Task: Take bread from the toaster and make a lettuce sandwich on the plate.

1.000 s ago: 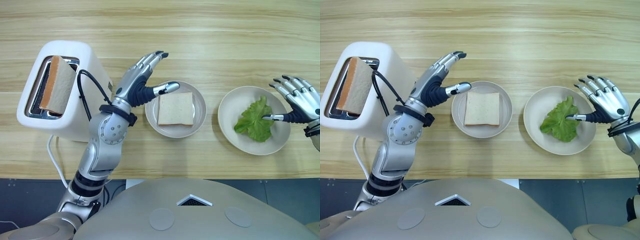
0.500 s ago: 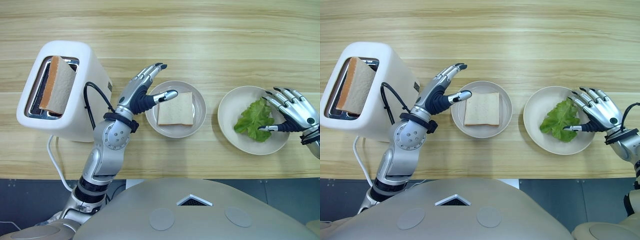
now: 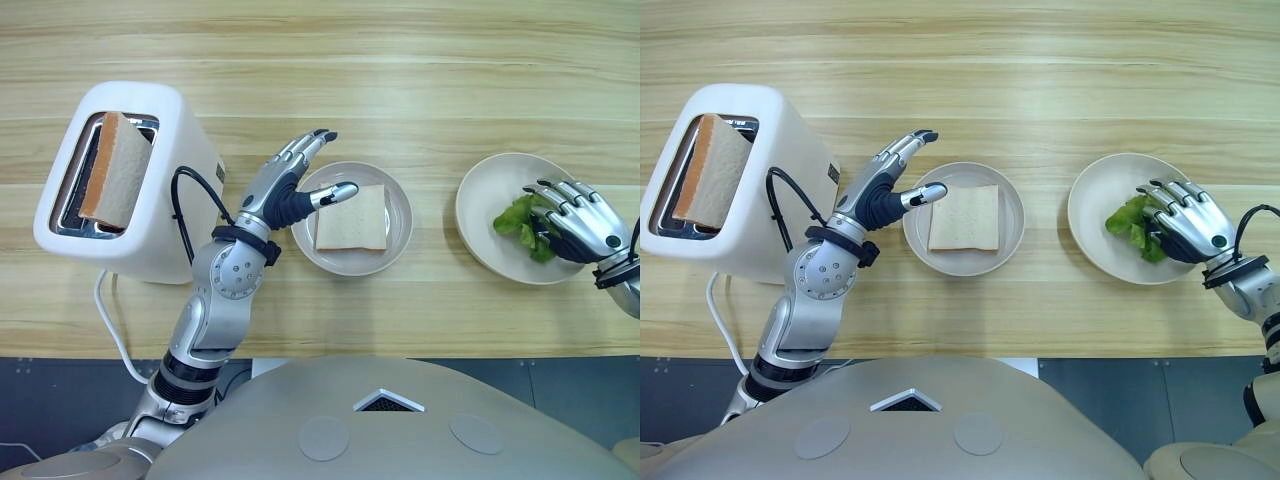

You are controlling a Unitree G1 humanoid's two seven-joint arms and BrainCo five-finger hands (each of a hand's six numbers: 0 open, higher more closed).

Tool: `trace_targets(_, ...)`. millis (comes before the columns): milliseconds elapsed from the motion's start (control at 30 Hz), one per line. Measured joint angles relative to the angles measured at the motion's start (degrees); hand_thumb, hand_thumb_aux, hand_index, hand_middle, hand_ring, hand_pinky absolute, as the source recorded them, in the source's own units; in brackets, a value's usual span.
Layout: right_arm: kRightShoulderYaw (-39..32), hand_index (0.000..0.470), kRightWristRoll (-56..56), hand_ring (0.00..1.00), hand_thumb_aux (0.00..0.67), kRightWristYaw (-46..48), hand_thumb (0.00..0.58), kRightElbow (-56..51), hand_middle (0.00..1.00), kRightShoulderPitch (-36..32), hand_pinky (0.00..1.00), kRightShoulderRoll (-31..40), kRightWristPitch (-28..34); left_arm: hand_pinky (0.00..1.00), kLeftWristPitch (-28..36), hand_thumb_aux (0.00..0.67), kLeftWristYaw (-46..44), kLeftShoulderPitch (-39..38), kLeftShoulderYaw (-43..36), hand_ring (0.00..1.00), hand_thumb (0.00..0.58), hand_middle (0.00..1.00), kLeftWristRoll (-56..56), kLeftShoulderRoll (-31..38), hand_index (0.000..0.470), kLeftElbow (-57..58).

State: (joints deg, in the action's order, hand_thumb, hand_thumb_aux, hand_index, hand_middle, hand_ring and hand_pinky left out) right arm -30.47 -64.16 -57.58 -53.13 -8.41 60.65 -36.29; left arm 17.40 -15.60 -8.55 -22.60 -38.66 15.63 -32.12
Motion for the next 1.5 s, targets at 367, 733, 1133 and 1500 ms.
trace_targets(367, 1.64, 0.470, 0.70, 0.12, 0.670, -2.57, 0.580, 14.47, 0.12, 7.73, 0.12, 4.00, -0.68, 0.00, -0.79, 0.000, 0.12, -0.26, 0.85, 0.00, 0.000, 0.00, 1.06, -0.24, 0.000, 1.71)
trace_targets(733, 9.87, 0.354, 2.74, 0.11, 0.504, -3.53, 0.545, 21.24, 0.11, 8.93, 0.11, 10.35, 1.20, 0.00, -0.89, 0.000, 0.83, -0.52, 0.87, 0.00, 0.000, 0.00, 1.04, -1.14, 0.000, 1.95)
trace_targets(1133, 4.20, 0.000, -1.35, 0.09, 0.000, -1.54, 0.000, 14.03, 0.09, 7.86, 0.09, 7.17, -0.63, 0.00, -1.06, 0.000, 1.24, -1.10, 0.73, 0.00, 0.000, 0.00, 1.13, -1.37, 0.000, 3.26)
trace_targets(1500, 0.28, 0.258, -3.35, 0.08, 0.368, -3.06, 0.462, 10.80, 0.08, 4.25, 0.08, 3.37, -0.82, 0.00, -1.67, 0.000, 1.71, -1.18, 0.69, 0.00, 0.000, 0.00, 2.30, -1.52, 0.000, 5.10)
